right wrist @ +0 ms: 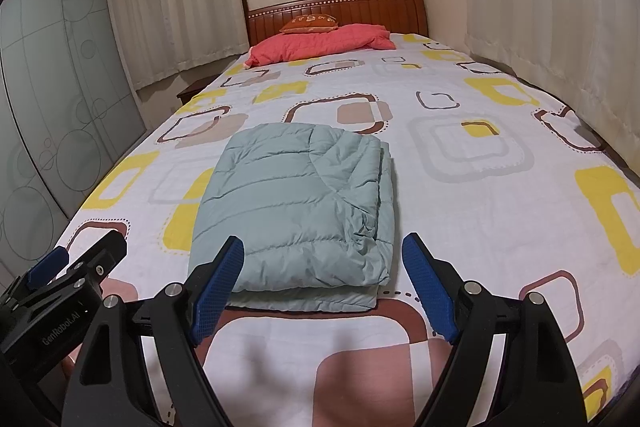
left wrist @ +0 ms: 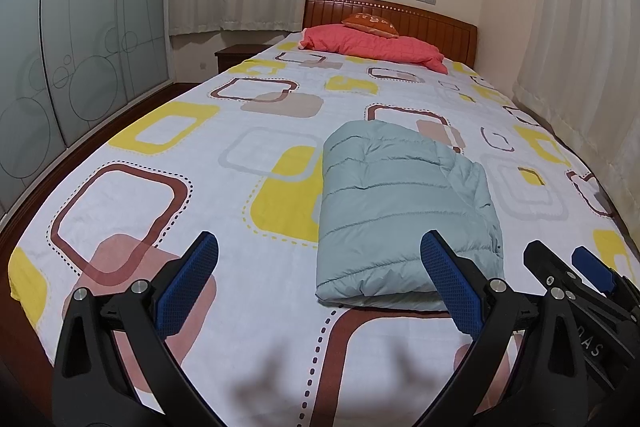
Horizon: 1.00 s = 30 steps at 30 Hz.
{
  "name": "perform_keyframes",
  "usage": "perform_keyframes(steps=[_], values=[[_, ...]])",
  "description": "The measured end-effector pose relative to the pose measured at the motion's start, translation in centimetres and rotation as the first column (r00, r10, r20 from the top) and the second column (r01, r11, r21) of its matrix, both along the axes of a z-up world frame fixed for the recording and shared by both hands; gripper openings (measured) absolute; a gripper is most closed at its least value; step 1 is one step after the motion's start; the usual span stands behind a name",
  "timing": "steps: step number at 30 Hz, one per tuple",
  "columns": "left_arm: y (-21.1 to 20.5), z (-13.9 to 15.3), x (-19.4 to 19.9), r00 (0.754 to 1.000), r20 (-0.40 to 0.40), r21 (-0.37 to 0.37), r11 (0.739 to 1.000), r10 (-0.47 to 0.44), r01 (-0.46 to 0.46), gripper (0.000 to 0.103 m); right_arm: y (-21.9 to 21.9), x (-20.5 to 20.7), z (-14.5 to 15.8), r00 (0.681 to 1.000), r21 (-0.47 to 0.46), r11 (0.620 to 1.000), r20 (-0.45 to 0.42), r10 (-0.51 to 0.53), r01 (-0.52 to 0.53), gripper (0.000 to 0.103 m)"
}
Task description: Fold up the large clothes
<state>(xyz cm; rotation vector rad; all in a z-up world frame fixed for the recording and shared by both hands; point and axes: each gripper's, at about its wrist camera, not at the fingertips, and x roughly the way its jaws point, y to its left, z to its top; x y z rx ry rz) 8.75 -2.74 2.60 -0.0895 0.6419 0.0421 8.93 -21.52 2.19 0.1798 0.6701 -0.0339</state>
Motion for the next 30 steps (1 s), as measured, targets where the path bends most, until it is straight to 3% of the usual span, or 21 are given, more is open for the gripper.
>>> perform_keyframes(steps=[30], values=[[-0.34, -0.20, -0.48, 1.000, -0.001, 0.005, 1.000, -0.004, 0.004, 0.101, 0.24, 0.01, -0.02, 1.000, -0.002, 1.000, 0.002, 0.002, -0.002, 0.080]])
